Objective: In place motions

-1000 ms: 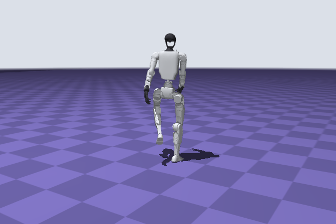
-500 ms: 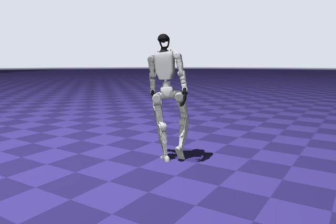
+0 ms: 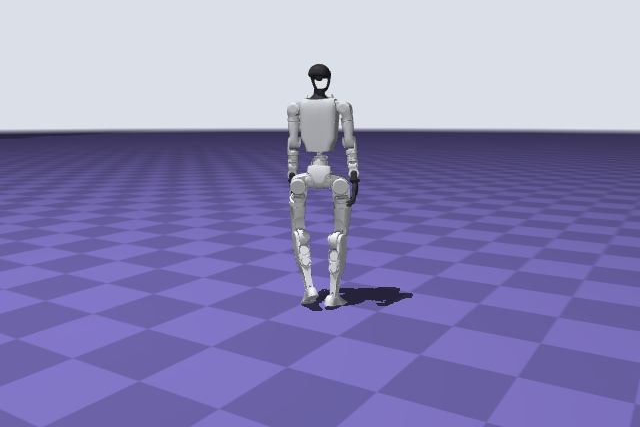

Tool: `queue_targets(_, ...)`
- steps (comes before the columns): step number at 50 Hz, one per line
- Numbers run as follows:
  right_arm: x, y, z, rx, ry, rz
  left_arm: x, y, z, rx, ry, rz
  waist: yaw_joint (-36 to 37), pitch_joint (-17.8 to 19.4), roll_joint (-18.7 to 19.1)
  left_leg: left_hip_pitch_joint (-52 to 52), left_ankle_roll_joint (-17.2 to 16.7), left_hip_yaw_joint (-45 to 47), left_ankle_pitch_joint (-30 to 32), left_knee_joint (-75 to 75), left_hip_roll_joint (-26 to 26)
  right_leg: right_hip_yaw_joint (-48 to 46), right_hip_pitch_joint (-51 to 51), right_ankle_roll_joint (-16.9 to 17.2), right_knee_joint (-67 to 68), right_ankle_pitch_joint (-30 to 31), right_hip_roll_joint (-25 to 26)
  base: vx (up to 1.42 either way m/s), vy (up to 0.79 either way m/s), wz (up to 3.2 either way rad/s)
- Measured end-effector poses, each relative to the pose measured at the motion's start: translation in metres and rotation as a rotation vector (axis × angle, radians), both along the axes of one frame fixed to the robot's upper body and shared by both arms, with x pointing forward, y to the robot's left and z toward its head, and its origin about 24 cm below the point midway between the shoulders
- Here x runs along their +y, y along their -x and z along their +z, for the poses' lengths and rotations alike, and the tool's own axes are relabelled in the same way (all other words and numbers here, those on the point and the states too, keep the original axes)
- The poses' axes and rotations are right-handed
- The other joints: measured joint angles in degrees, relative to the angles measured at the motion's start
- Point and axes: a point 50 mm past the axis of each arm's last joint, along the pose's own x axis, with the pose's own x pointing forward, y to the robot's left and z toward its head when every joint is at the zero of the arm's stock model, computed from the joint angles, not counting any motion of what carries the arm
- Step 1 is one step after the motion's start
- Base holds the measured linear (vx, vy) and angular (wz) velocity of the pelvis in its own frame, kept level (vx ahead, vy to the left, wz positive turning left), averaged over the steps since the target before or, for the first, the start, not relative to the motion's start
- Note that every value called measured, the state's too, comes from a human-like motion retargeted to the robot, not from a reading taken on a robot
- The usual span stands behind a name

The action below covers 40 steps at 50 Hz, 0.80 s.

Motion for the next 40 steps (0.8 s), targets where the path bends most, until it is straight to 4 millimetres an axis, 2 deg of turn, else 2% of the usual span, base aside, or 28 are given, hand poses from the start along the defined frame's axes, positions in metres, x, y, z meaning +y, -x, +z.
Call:
queue_targets(2, 0.020, -0.078, -0.001, -0.206, -0.108, 0.086, 0.007, 0.053, 0.002, 0.165, -0.034, 0.108, 6.71, 3.77, -0.73, -9.05, 5.55, 1.95, 4.03, 18.31, 7.34, 5.38, -0.04, 1.59, 1.16, 1.15, 0.18, -0.50, -0.08, -1.59)
queue_targets(3, 0.032, -0.123, 0.004, -0.323, -0.175, 0.137, 0.004, 0.072, 0.005, 0.238, -0.038, 0.178, 7.24, 7.00, -0.19, -14.16, 4.98, -2.93, 2.44, 25.61, 7.84, 5.61, 0.37, 1.50, 1.18, 2.21, 0.59, -0.59, -0.03, -1.08)
queue_targets(5, 0.064, -0.202, 0.028, -0.555, -0.311, 0.246, -0.003, 0.109, 0.012, 0.378, -0.011, 0.318, 9.98, 13.35, -0.85, -21.00, 5.74, -3.95, -1.44, 38.87, 12.07, 7.82, 1.42, -0.43, 0.97, 4.01, 1.71, -0.52, 0.04, -1.07)
queue_targets(7, 0.097, -0.259, 0.060, -0.781, -0.397, 0.333, -0.009, 0.147, 0.023, 0.504, 0.044, 0.388, 13.24, 16.83, -1.69, -27.81, 6.95, -4.08, -5.37, 48.48, 14.38, 10.15, 3.13, -1.95, -0.12, 4.84, 2.65, -0.27, 0.07, -1.12)
queue_targets(8, 0.108, -0.281, 0.078, -0.885, -0.428, 0.365, -0.011, 0.165, 0.029, 0.559, 0.062, 0.392, 14.44, 17.28, -2.36, -31.51, 7.49, -4.43, -6.84, 52.09, 14.24, 10.79, 3.31, -2.24, -0.43, 5.14, 2.36, -0.06, 0.07, -0.80)
queue_targets(11, 0.129, -0.322, 0.123, -1.134, -0.500, 0.445, -0.011, 0.213, 0.050, 0.672, 0.061, 0.358, 19.01, 14.90, -4.91, -40.47, 6.88, -3.73, -9.29, 58.30, 14.46, 14.03, 1.38, -2.51, -1.02, 6.13, 0.51, 0.10, 0.06, -0.76)
queue_targets(13, 0.137, -0.340, 0.148, -1.252, -0.524, 0.516, -0.012, 0.232, 0.060, 0.719, 0.044, 0.354, 20.47, 13.64, -5.98, -42.90, 6.00, -3.39, -9.61, 58.88, 14.07, 15.05, 0.50, -2.65, -1.43, 6.60, -0.42, 0.07, 0.05, -0.31)
queue_targets(15, 0.141, -0.351, 0.166, -1.320, -0.514, 0.591, -0.012, 0.238, 0.063, 0.734, 0.030, 0.380, 20.49, 13.80, -5.55, -42.06, 6.01, -4.26, -9.44, 57.66, 13.75, 14.43, 1.10, -2.44, -1.62, 6.53, -0.45, 0.02, 0.06, 0.27)
queue_targets(18, 0.140, -0.351, 0.165, -1.320, -0.476, 0.638, -0.012, 0.231, 0.059, 0.720, 0.015, 0.444, 18.43, 12.03, -3.94, -35.63, 5.70, -5.90, -8.59, 51.14, 12.42, 11.80, 2.42, -2.02, -2.96, 6.11, 0.65, 0.14, 0.05, 0.69)
queue_targets(20, 0.140, -0.340, 0.150, -1.268, -0.477, 0.629, -0.011, 0.219, 0.053, 0.684, 0.011, 0.469, 15.77, 9.87, -3.04, -28.78, 4.75, -6.59, -7.76, 43.66, 10.28, 9.45, 3.29, -1.34, -4.26, 5.82, 1.16, 0.27, 0.04, 1.00)
queue_targets(23, 0.132, -0.303, 0.107, -1.106, -0.488, 0.577, -0.006, 0.189, 0.038, 0.593, 0.018, 0.433, 11.30, 5.88, -2.68, -15.12, 1.32, -7.81, -6.26, 26.06, 4.03, 6.07, 3.82, 0.17, -4.87, 4.61, 0.72, 0.35, -0.02, 1.08)
queue_targets(26, 0.112, -0.238, 0.053, -0.854, -0.459, 0.509, 0.004, 0.148, 0.023, 0.489, 0.003, 0.323, 6.84, 2.61, -1.89, 1.41, -2.34, -10.37, -5.38, -0.35, -3.14, 2.68, 4.46, 0.92, -3.21, 2.50, 1.45, 0.45, -0.16, 0.98)
queue_targets(27, 0.102, -0.211, 0.036, -0.756, -0.436, 0.482, 0.008, 0.132, 0.019, 0.452, -0.008, 0.275, 5.39, 1.88, -1.23, 7.18, -2.94, -9.48, -7.49, -10.19, -4.26, 1.43, 4.65, 0.93, -2.03, 1.87, 2.25, 0.50, -0.23, 1.01)
queue_targets(28, 0.091, -0.180, 0.021, -0.652, -0.405, 0.450, 0.011, 0.114, 0.014, 0.411, -0.021, 0.220, 3.42, 1.15, -0.49, 12.43, -1.72, -6.34, -13.73, -19.09, -4.29, -0.38, 4.66, 0.95, -0.42, 1.54, 2.98, 0.45, -0.20, 1.33)
queue_targets(29, 0.076, -0.149, 0.009, -0.541, -0.368, 0.424, 0.013, 0.094, 0.010, 0.366, -0.027, 0.165, 1.07, 0.47, 0.55, 15.86, -0.97, -3.66, -15.46, -26.09, -4.01, -2.45, 3.98, 1.20, 2.23, 3.42, 3.37, 0.41, -0.16, 1.59)
queue_targets(30, 0.061, -0.116, 0.000, -0.426, -0.329, 0.399, 0.015, 0.073, 0.007, 0.317, -0.029, 0.111, -1.45, -0.17, 1.74, 18.39, -0.44, -1.22, -14.93, -32.14, -3.58, -4.66, 2.97, 1.56, 5.40, 6.39, 3.59, 0.16, -0.11, 1.06)
queue_targets(32, 0.032, -0.070, -0.006, -0.225, -0.240, 0.340, 0.019, -0.004, 0.005, 0.138, -0.001, 0.003, -1.53, 0.97, 3.46, 15.60, -1.02, -8.98, -11.17, -35.76, -3.24, -2.29, -8.26, 3.97, 23.55, 18.93, -0.70, -0.29, -0.04, -0.27)
queue_targets(33, 0.021, -0.052, -0.006, -0.142, -0.197, 0.291, 0.021, -0.048, 0.009, 0.023, 0.002, -0.051, 0.30, 3.04, 2.08, 15.32, -1.06, -6.41, -10.67, -36.24, -3.78, 1.67, -15.55, 3.67, 35.00, 23.00, -4.33, -0.49, 0.04, 0.08)
queue_targets(35, 0.004, -0.004, -0.002, 0.011, -0.136, 0.131, 0.019, -0.122, 0.026, -0.202, -0.006, -0.158, -8.43, 8.53, 5.76, 14.32, -0.07, -15.76, -9.28, -36.11, -1.37, -2.90, -18.42, 2.03, 44.72, 23.13, -5.21, -0.34, 0.07, 2.49)
queue_targets(37, -0.013, 0.037, 0.008, 0.132, -0.092, -0.046, 0.022, -0.186, 0.054, -0.415, -0.012, -0.232, -12.66, 11.63, 8.38, 13.52, 0.57, -16.71, -9.49, -35.80, 0.49, -5.62, -23.76, 0.57, 56.66, 18.52, -10.04, -0.15, 0.02, 1.56)
queue_targets(38, -0.021, 0.057, 0.014, 0.194, -0.071, -0.118, 0.024, -0.210, 0.069, -0.504, -0.025, -0.257, -12.84, 11.79, 7.70, 13.41, 1.16, -14.85, -9.80, -35.75, -0.44, -2.87, -27.81, 0.68, 61.38, 17.39, -11.17, -0.09, -0.02, 0.26)
queue_targets(40, -0.028, 0.101, 0.029, 0.330, -0.005, -0.223, 0.029, -0.237, 0.089, -0.632, -0.081, -0.280, -16.35, 11.86, 8.75, 12.00, 2.01, -18.12, -9.26, -35.64, -0.27, -2.09, -33.65, 0.44, 67.09, 15.84, -10.78, 0.03, -0.07, 0.32)
